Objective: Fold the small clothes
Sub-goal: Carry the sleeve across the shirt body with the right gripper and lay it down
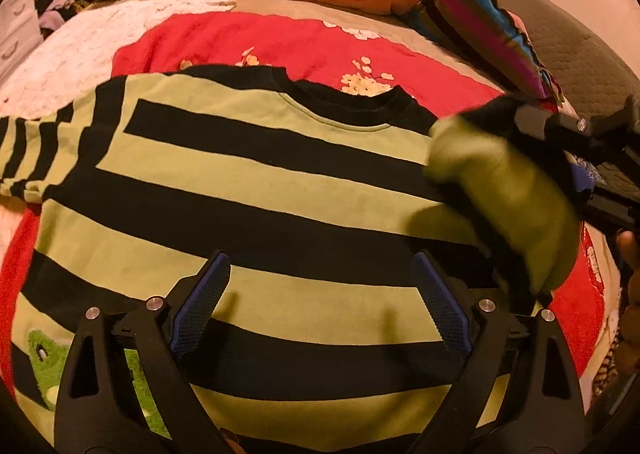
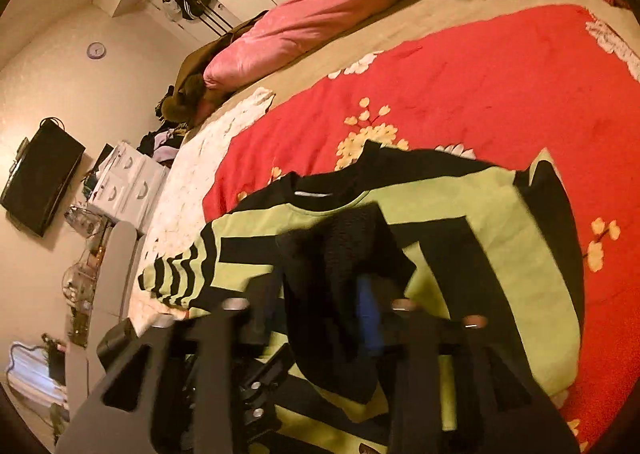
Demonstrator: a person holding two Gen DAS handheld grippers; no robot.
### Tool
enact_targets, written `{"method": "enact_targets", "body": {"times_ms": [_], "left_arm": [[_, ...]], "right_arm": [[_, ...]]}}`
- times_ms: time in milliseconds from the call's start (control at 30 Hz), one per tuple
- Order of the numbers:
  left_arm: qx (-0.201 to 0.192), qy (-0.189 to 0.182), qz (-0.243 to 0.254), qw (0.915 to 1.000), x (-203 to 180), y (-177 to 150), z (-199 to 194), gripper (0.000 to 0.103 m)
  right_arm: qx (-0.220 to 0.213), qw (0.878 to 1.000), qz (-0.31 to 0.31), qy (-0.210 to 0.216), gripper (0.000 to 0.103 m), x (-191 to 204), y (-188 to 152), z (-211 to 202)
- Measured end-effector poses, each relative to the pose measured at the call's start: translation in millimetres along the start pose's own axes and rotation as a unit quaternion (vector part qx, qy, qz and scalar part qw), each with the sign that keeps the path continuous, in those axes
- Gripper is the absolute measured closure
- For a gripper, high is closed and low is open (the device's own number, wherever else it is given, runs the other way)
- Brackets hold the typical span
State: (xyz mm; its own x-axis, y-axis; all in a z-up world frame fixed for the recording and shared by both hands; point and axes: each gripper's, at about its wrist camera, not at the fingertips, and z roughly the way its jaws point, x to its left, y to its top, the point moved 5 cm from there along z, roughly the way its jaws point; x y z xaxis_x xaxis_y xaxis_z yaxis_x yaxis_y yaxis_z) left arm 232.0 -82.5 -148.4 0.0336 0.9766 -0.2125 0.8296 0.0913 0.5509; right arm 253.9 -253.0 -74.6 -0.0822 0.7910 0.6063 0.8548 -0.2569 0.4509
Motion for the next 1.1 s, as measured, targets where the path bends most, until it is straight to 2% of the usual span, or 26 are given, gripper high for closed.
{"method": "enact_targets", "body": {"times_ms": [33,200,400,533,600,667,767,900,967,1067,1100], "left_arm": [[0.001,0.0,0.001,1.0,0.4,-0.4,0.8,0.017],[0.01,-0.017,-0.013,0.9997,3.0,-2.2,4.2,0.017],[0.019,-0.088,-0.052,0.9945,-1.9,-1.7,1.6,0.017],[0.016,-0.112,-0.023,0.9933,-26.5,-3.1,-3.9,0.017],[0.022,-0.117,-0.005,0.9928,-40.1,-7.5,-2.4,0.017],[0.03,-0.116,0.008,0.9927,-48.3,-11.7,1.7,0.017],[0.037,-0.101,0.023,0.9939,-54.3,-18.0,8.5,0.017],[0.039,-0.091,0.036,0.9944,-57.6,-23.0,13.5,0.017],[0.039,-0.085,0.043,0.9946,-57.8,-24.4,14.8,0.017],[0.04,-0.085,0.04,0.9948,-54.8,-25.0,15.2,0.017],[0.042,-0.085,0.035,0.9949,-53.3,-24.9,16.0,0.017]], "right_arm": [[-0.002,1.0,0.002,0.004,0.05,0.0,-0.5,-1.9],[-0.01,1.0,0.002,0.001,0.043,-6.2,0.1,-9.2],[-0.01,0.999,-0.001,-0.042,0.041,-35.2,-11.6,-21.1],[0.001,0.999,0.018,-0.049,0.034,-58.1,-23.8,-21.2],[0.022,0.998,0.04,-0.032,0.033,-66.0,-31.8,-13.1],[0.046,0.997,0.063,0.005,0.033,-67.8,-33.8,-0.8],[0.072,0.993,0.083,0.053,0.033,-63.5,-27.5,16.1],[0.133,0.984,0.098,0.064,0.034,-61.7,-24.5,43.1],[0.158,0.973,0.114,0.12,0.038,-48.9,-26.4,47.7],[0.173,0.955,0.127,0.205,0.037,-24.1,-28.9,40.5],[0.171,0.953,0.127,0.216,0.037,-19.8,-28.8,37.3]]}}
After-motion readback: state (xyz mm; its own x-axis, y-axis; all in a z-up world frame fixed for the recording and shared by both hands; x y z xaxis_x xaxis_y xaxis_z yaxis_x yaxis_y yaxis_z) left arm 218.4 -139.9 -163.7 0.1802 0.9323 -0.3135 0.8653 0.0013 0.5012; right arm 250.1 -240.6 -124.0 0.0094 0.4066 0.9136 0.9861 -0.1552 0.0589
